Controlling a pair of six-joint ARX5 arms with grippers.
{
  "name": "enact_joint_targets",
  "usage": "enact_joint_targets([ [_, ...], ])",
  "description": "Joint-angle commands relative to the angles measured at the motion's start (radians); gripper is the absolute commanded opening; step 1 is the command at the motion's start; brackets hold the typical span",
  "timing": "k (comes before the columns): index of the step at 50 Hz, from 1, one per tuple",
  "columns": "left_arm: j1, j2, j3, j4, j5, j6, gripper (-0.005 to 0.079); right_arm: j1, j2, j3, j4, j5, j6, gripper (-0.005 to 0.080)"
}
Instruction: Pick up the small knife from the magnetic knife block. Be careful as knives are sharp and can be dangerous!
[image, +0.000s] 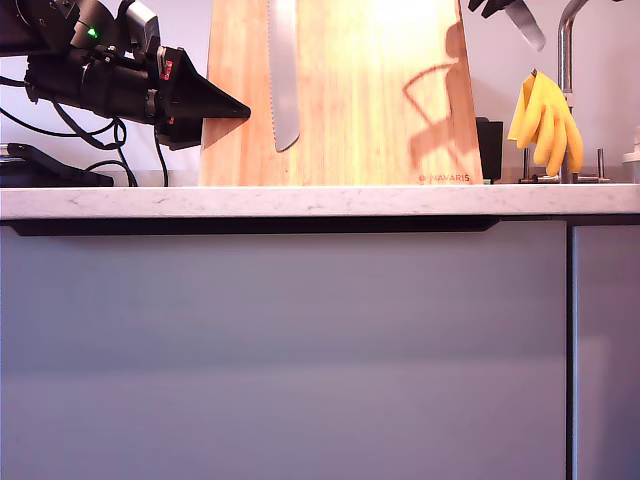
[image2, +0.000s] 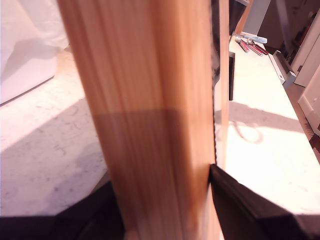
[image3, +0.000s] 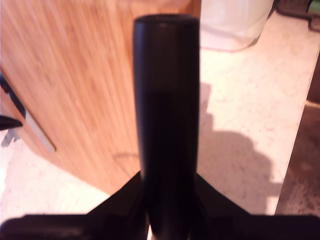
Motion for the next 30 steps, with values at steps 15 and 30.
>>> enact_joint_targets([
  [15,-0.006,0.003,0.015,0.045,-0.035,0.038,-0.0024,-0.004,-0.032,0.002,-0.004,0.002,-0.002,-0.0013],
  [30,0.001,0.003,0.015,0.039,-0.036,0.038,-0.0024,-0.044,-0.032,0.002,-0.065,-0.001,0.005,-0.0013],
])
